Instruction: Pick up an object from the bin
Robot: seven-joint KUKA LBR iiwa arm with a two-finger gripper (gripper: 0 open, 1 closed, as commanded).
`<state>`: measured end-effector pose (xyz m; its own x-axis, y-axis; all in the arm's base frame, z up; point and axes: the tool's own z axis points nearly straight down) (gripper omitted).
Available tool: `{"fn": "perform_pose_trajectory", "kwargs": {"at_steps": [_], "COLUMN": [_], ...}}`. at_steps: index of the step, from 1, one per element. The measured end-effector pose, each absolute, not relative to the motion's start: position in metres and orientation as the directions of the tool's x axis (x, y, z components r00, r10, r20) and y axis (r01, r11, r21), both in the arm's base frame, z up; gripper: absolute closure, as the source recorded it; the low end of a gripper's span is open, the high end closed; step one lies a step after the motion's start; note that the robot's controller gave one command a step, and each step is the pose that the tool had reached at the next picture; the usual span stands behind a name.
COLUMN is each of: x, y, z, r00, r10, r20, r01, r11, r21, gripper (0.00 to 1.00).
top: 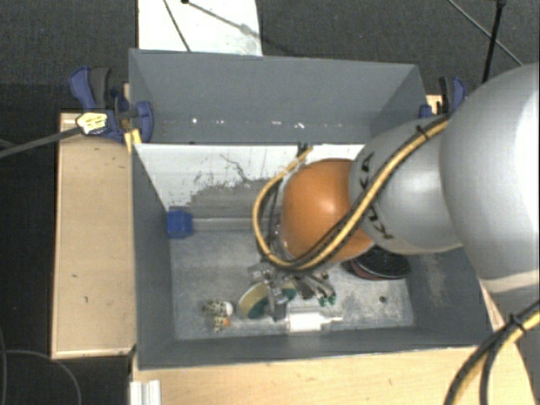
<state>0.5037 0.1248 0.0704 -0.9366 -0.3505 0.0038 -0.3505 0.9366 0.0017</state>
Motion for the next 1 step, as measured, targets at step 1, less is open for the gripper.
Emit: {"fn": "perform_pose_trajectory", "kwargs": {"at_steps": [1], "x": [0.4943], "y": [0.1329], "z": [0.2248], "r00": [-0.916], "r10": [-0.402], "r20": [-0.01], "r01": [-0.402], "r11": [0.916], "r21": [-0.001], "gripper": [1.0]}}
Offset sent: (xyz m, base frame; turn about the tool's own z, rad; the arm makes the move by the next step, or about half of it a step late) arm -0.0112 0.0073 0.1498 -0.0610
